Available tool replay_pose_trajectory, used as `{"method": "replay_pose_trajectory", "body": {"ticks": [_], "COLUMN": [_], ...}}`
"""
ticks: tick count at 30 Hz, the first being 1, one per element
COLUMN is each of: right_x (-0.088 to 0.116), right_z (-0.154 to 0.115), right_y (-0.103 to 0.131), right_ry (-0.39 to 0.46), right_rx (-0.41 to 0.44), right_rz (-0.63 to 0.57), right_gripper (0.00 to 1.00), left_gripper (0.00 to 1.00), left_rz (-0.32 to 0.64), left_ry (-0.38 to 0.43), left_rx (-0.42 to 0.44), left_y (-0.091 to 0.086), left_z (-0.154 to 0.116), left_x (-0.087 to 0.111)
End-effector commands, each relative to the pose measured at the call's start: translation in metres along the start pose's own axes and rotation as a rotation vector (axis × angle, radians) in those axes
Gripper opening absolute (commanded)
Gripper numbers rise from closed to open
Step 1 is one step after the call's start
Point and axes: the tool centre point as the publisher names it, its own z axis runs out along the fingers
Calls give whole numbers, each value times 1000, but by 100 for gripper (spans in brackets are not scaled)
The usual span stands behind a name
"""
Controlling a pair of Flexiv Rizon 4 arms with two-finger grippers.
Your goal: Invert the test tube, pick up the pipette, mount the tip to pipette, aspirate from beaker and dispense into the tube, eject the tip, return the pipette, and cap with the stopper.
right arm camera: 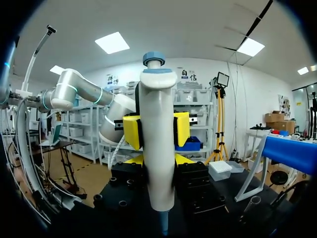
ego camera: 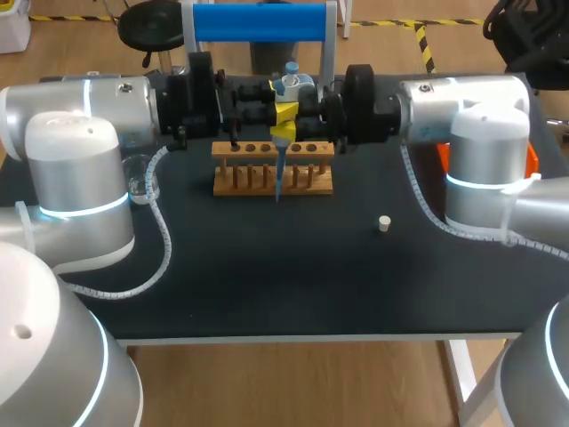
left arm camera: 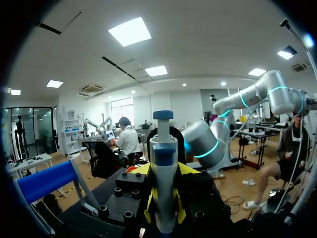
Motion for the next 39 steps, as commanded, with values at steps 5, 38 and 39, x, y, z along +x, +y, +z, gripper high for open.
{"method": "replay_pose_trajectory", "body": {"ticks": [5, 38, 39], "right_x": [-1, -17, -17], "right_z": [-8, -160, -164], "right_y": [2, 20, 20], "right_ry": [51, 93, 92], "right_rx": [15, 91, 94], "right_rz": [0, -77, -78], "right_gripper": [0, 0, 0], "left_gripper": [100, 100, 100], "left_rz": [2, 2, 2], "left_ry": [-3, -3, -3], "left_rx": [3, 3, 3], "left_y": [1, 1, 1], "left_z": [0, 0, 0], "left_x": [1, 1, 1]}}
